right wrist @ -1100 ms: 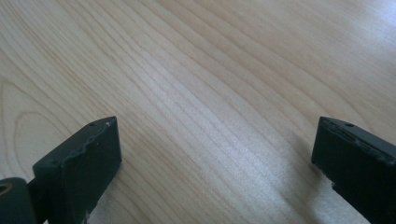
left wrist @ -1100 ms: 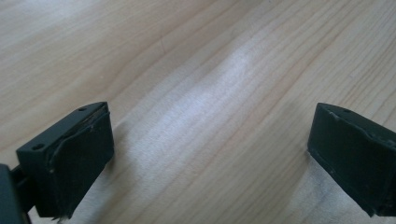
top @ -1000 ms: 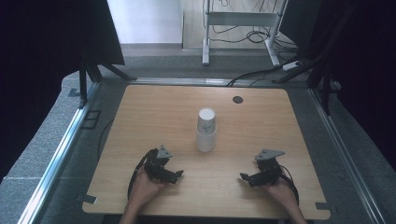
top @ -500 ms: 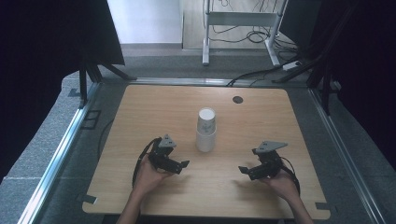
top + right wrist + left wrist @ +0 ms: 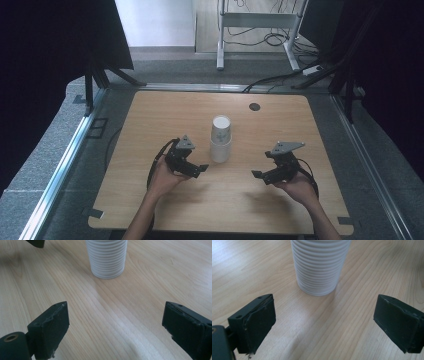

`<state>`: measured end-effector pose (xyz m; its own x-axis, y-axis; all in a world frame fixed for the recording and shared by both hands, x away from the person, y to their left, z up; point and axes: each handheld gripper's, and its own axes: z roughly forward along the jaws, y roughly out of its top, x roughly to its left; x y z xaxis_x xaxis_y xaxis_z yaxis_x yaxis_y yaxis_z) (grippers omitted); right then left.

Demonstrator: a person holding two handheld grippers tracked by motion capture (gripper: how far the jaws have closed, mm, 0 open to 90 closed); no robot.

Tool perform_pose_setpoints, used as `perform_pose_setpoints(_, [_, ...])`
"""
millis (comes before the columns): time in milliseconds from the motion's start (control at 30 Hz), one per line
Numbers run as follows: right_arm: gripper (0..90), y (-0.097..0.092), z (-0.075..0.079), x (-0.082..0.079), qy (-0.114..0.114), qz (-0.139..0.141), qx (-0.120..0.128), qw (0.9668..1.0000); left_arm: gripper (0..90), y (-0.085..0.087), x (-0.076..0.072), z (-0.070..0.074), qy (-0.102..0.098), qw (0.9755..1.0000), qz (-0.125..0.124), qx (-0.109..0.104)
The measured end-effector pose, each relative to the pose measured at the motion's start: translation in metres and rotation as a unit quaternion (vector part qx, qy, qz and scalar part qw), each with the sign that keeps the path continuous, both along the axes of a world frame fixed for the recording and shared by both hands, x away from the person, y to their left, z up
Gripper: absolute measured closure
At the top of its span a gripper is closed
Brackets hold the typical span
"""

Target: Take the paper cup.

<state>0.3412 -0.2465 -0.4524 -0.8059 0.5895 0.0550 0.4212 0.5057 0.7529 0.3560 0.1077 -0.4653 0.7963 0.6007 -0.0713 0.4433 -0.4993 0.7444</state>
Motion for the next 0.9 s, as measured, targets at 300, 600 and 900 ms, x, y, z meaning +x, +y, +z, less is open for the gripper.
perform_pose_setpoints(300, [10.7, 0.010, 0.010, 0.013, -0.001, 0.017, 0.012, 0.9998, 5.0, -0.006, 0.010, 0.007, -0.012, 0.9999, -0.012, -0.001])
perform_pose_setpoints(600, [12.0, 0.020, 0.019, 0.025, 0.001, 0.025, 0.023, 0.9994, 6.2, -0.016, 0.020, 0.011, -0.019, 0.9996, -0.023, 0.006])
perform_pose_setpoints(900, [12.7, 0.027, 0.027, 0.036, -0.002, 0.029, 0.030, 0.9991, 7.7, -0.025, 0.029, 0.014, -0.020, 0.9993, -0.030, -0.002])
